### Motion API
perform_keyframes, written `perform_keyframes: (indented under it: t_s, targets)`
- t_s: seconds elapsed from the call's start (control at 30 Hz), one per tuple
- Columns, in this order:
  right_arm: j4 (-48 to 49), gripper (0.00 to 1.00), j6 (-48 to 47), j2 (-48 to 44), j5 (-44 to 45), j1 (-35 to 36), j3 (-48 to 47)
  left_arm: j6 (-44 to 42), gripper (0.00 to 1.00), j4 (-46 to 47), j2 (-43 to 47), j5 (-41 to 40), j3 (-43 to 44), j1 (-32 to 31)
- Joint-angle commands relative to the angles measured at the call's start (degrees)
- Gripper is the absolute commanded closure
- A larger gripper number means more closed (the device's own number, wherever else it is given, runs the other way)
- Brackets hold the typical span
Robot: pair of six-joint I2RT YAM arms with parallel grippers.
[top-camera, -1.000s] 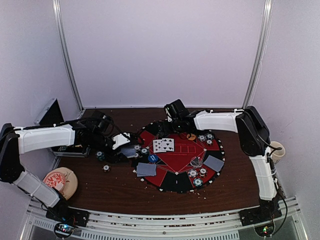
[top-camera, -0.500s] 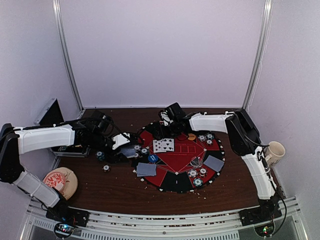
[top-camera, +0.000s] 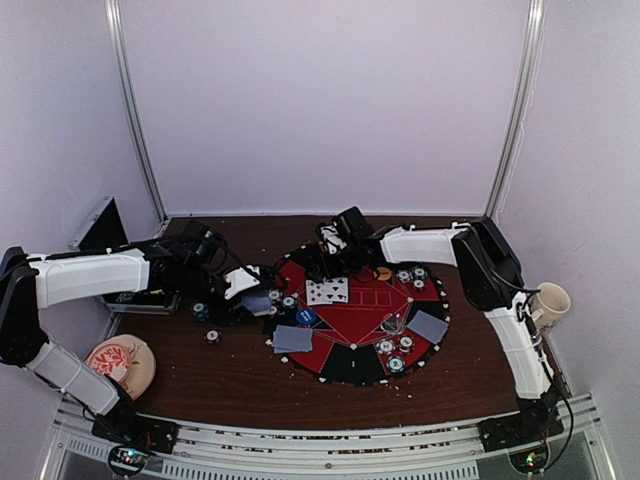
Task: Distribute texas hold em gaming equipment
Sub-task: Adjust the poker card in the community card area.
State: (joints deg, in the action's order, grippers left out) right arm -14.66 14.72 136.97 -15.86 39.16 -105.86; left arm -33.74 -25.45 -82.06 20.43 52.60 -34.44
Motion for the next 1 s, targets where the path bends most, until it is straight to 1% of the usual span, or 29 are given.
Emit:
perform_keyframes:
  t_s: [0.0, 0.43, 0.6, 0.73, 0.87, 0.97]
  targets:
    - [-3.1, 0.06, 0.1, -2.4, -2.7, 2.6, 2.5, 0.2, 0.46, 1.7, 1.4, 0.9, -0.3, 0.5]
    - [-3.7, 0.07, 1.1, -5.1, 0.1, 3.7, 4.3, 0.2, 0.46, 1.6, 1.6, 1.2, -0.3, 0.4]
    - [-2.6, 0.04, 2.1, -6.5, 1.1, 3.8, 3.2, 0.2, 0.46, 1.6, 1.1, 1.3, 0.0, 0.5]
    - [1.5, 0.03, 4.8, -9.3, 1.0, 3.8, 3.8, 0.2, 0.46, 1.6, 1.2, 1.0, 0.2, 0.5]
    - [9.0, 0.03, 8.3, -14.5, -2.3, 3.8, 9.7, 0.2, 0.46, 1.6, 1.6, 0.6, 0.1, 0.5]
    - [13.8, 0.03, 10.0, -17.9, -7.5, 4.2, 15.1, 0.2, 0.46, 1.4, 1.6, 0.3, 0.3, 0.4]
